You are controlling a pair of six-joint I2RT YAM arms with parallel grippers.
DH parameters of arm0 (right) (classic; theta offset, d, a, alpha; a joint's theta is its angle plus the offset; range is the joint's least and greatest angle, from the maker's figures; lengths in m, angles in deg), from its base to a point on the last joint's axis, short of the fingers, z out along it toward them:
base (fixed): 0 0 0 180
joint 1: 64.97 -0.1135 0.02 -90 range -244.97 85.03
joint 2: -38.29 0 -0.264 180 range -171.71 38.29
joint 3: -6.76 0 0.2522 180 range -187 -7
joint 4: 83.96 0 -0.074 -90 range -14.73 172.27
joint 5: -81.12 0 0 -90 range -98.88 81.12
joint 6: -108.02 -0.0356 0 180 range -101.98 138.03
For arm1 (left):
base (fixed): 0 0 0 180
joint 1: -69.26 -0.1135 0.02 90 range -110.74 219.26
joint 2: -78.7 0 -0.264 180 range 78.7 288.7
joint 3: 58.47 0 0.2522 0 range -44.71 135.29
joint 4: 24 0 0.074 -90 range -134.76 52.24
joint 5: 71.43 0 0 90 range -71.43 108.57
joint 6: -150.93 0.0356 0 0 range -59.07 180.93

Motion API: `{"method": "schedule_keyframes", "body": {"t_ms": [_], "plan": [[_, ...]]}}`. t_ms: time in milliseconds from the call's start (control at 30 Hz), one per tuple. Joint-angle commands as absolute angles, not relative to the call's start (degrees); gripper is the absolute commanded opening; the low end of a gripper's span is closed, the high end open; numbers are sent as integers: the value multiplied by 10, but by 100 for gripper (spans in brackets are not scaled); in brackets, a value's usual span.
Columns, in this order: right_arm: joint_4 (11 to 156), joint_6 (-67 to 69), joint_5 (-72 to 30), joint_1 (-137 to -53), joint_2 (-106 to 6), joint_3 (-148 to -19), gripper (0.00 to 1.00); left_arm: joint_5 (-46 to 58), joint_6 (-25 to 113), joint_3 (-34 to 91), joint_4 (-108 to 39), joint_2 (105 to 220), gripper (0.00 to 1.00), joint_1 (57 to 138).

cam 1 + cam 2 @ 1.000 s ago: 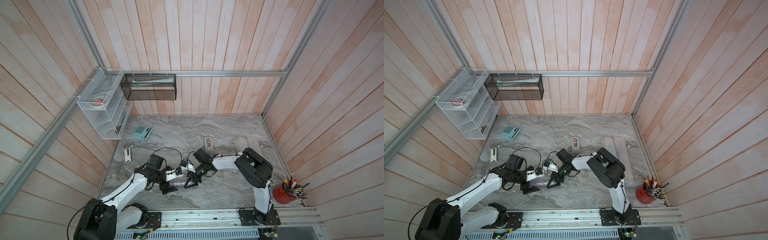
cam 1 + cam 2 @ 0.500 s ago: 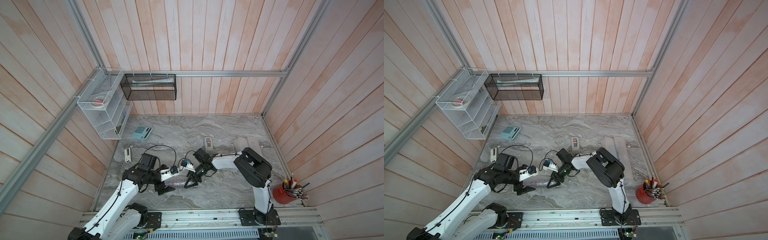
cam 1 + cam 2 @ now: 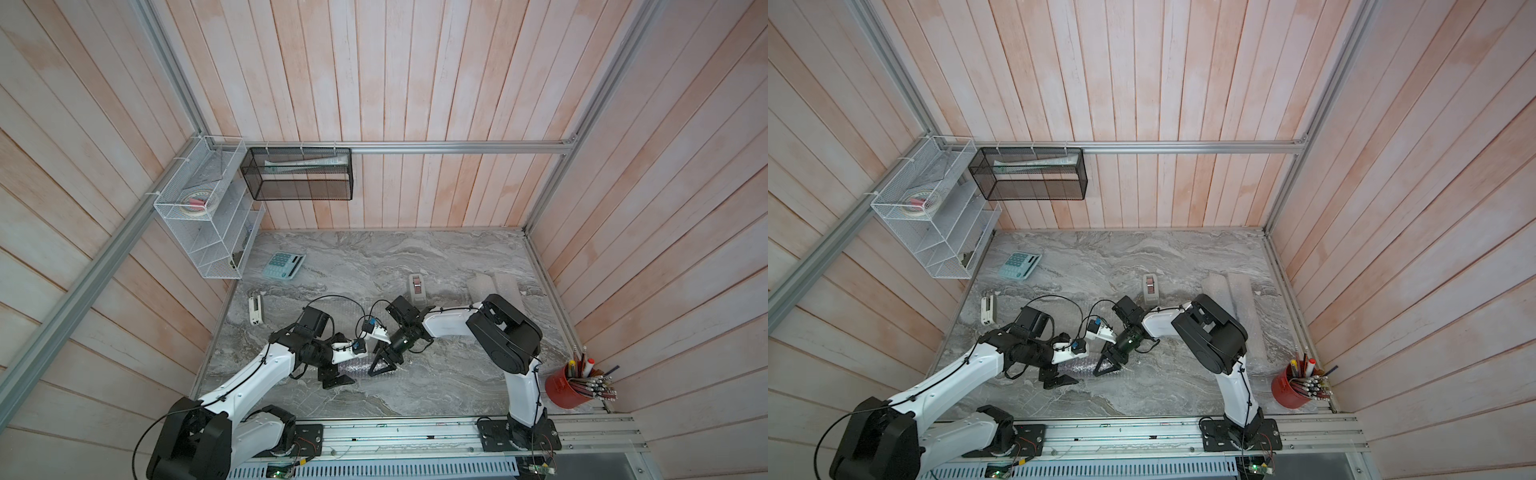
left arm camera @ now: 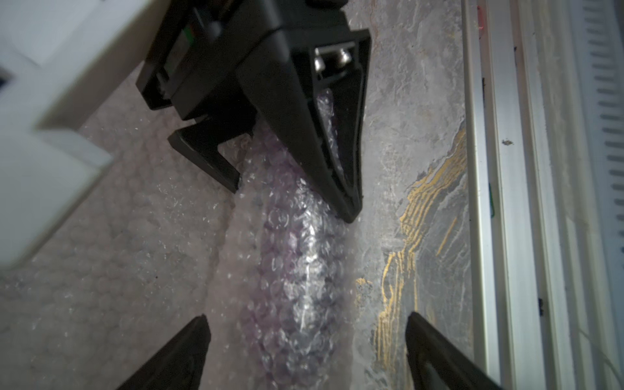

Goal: Wrap wine bottles in bubble wrap
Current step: Wrap the wine bottle in bubble wrap.

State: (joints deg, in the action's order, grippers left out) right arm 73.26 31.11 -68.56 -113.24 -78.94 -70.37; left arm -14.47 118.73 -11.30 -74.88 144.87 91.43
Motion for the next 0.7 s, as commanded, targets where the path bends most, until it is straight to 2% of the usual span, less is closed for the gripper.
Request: {"method": "schedule_keyframes", "body": {"t_ms": [0,400,667], "plan": [[723,336,-670,-1128,-812,-712,53,-141,1211,-113,-704,1479,93,918],[726,331,-687,-1125,-811,-717,54,-121,1208,-120,-696,1543,92,944],[726,330,-682,-1121,-794,-716,59,-77,1213,-100,-709,1581,82,948]]}}
